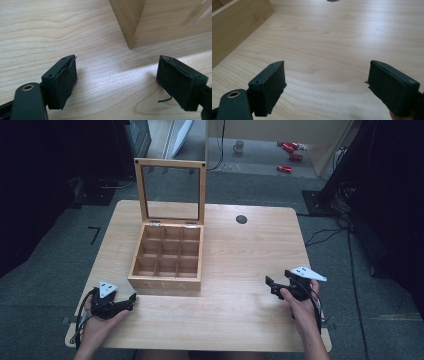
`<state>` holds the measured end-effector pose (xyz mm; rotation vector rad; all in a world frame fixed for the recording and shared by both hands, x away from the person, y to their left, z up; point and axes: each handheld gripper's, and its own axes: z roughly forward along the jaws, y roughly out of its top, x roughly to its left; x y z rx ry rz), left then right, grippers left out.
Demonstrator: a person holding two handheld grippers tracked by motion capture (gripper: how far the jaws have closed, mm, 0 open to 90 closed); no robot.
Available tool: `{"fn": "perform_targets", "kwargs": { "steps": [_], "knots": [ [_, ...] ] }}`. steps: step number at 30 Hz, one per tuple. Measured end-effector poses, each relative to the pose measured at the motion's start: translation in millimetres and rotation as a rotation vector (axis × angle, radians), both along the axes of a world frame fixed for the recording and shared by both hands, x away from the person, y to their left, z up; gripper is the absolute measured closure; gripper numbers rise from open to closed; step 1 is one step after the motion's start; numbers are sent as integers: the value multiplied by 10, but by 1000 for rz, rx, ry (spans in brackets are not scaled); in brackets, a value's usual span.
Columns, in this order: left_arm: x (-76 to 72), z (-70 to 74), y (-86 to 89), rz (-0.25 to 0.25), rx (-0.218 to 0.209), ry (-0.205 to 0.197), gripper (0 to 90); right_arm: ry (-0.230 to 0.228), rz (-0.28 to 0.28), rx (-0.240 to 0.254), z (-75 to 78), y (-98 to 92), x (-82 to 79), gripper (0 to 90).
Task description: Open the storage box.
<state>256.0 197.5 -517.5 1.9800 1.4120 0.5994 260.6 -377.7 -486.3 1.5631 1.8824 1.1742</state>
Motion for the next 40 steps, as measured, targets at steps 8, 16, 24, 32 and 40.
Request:
{"fn": "perform_targets", "kwargs": {
  "steps": [8,16,24,32,40],
  "knots": [
    [-4,1,0,0,4,1,173,41,-47,-2,-200,-205,-211,147],
    [-7,1,-2,3,4,0,174,83,-76,-30,-344,-379,-484,147],
    [-9,1,-4,5,2,0,174,111,-55,-129,-375,-409,-738,146],
    [-16,1,-6,8,4,0,174,106,-36,-193,-391,-344,-788,127],
    [-16,1,-6,8,4,0,174,110,-44,-193,-393,-347,-781,106]
  ]
}}
